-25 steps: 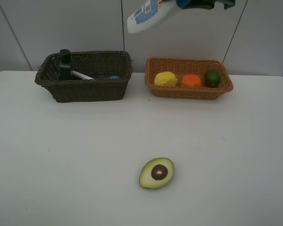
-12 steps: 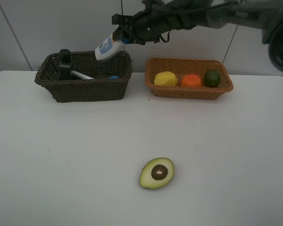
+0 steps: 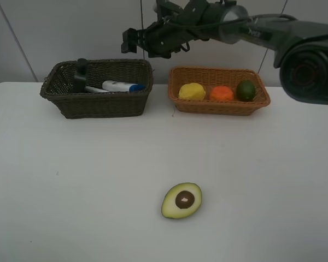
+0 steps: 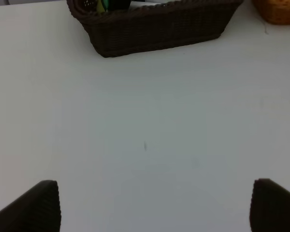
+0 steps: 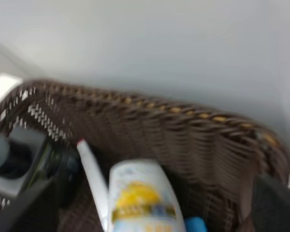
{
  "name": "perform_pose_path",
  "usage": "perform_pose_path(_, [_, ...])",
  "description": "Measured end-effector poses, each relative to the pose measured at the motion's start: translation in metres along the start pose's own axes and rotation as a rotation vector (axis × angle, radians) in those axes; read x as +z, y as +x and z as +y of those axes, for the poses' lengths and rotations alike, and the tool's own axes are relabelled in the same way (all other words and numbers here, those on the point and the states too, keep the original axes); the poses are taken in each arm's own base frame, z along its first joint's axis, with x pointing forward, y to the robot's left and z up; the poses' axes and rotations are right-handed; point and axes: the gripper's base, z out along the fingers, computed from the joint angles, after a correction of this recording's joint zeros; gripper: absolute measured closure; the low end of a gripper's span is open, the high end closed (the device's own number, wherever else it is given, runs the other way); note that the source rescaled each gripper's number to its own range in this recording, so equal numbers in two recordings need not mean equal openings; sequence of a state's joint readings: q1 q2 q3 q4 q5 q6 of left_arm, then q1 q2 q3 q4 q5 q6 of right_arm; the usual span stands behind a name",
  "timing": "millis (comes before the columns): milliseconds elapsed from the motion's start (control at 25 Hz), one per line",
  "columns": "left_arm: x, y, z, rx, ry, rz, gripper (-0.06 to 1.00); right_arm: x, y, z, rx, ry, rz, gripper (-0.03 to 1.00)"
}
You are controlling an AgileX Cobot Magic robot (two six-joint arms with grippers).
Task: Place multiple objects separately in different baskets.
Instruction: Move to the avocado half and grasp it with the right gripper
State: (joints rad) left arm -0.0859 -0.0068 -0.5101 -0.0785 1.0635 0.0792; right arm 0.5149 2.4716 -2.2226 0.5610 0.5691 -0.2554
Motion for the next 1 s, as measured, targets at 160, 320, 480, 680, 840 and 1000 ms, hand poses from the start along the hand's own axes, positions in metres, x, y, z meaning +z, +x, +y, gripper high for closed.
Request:
perform_pose_path(160, [0.000,0.000,0.000,0.000,0.000,0.000,-0.06,-0.026,-0.008,0.013,-0.069,-0.001,0.105,0.10])
perform_pose_path(320, [0.000,0.000,0.000,0.000,0.000,0.000,-0.06,-0.086,-0.021,0.027,-0.093,0.105,0.298,0.10])
perform_pose_path(480, [0.000,0.000,0.000,0.000,0.000,0.000,-0.06,-0.136,-0.031,0.031,-0.078,0.263,0.370,0.10])
perform_pose_path(680, [0.000,0.000,0.000,0.000,0.000,0.000,-0.06,-0.169,-0.019,0.036,-0.020,0.302,0.412,0.10])
perform_pose_path(840, [0.000,0.000,0.000,0.000,0.000,0.000,-0.06,-0.187,0.029,0.036,0.066,0.278,0.570,0.10])
perform_pose_path(1000, [0.000,0.000,0.000,0.000,0.000,0.000,-0.06,-0.200,0.091,0.038,0.130,0.271,0.758,0.10])
